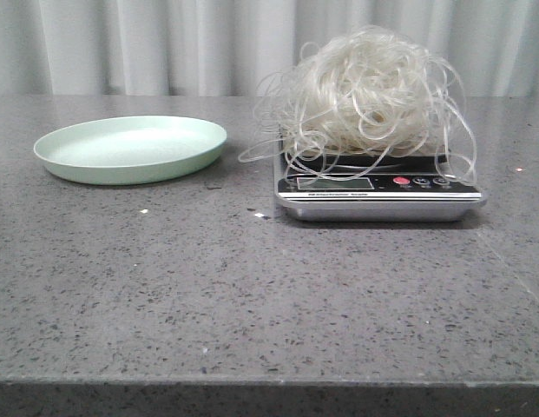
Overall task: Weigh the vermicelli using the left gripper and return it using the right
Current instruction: 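Release the vermicelli on the scale and withdraw the left gripper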
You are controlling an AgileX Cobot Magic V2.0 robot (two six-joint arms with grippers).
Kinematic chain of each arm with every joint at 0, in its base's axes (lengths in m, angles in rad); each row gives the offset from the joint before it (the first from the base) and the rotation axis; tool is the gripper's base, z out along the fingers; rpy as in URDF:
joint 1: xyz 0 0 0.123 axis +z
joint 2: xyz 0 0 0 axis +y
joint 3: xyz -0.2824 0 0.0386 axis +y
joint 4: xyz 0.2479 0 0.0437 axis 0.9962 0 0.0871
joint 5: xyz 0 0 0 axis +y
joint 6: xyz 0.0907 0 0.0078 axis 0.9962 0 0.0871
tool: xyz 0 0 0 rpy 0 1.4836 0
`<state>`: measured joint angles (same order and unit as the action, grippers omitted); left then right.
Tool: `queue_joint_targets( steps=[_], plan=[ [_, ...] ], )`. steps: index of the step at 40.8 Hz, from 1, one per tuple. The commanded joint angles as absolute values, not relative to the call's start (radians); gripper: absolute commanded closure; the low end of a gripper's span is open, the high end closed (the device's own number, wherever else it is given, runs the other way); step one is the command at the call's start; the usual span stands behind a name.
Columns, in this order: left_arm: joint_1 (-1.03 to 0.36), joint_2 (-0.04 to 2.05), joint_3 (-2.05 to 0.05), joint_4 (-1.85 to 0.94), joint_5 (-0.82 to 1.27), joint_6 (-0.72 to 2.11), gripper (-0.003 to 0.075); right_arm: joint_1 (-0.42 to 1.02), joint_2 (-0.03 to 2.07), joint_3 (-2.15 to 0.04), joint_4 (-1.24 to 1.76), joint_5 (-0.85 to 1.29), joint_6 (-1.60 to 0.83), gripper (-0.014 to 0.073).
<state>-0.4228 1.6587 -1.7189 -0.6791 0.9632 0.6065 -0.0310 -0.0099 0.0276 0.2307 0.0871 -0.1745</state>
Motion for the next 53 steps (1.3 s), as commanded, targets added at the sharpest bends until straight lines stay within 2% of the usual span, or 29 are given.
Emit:
queue_joint_targets(
  steps=[1, 7, 16, 36, 53],
  plan=[
    [-0.383, 1.564, -1.730, -0.666, 0.972, 0.563, 0.0425, -0.035, -0.026, 0.020, 0.232, -0.007, -0.181, 0.0442],
    [-0.324, 1.466, -1.628, -0.539, 0.980, 0.515, 0.0517, -0.035, -0.026, 0.020, 0.232, -0.007, -0.181, 0.0442],
    [-0.220, 1.237, -1.365, -0.474, 0.891, 0.495, 0.0575, -0.035, -0.026, 0.020, 0.232, -0.007, -0.181, 0.0442],
    [-0.070, 0.803, -0.789, -0.334, 0.548, 0.436, 0.0575, -0.035, -0.026, 0.020, 0.232, -0.005, -0.181, 0.0442],
    [-0.066, 0.602, -0.501, -0.278, 0.137, 0.400, 0.0580, -0.035, -0.026, 0.020, 0.232, -0.005, -0.181, 0.0442]
  ],
)
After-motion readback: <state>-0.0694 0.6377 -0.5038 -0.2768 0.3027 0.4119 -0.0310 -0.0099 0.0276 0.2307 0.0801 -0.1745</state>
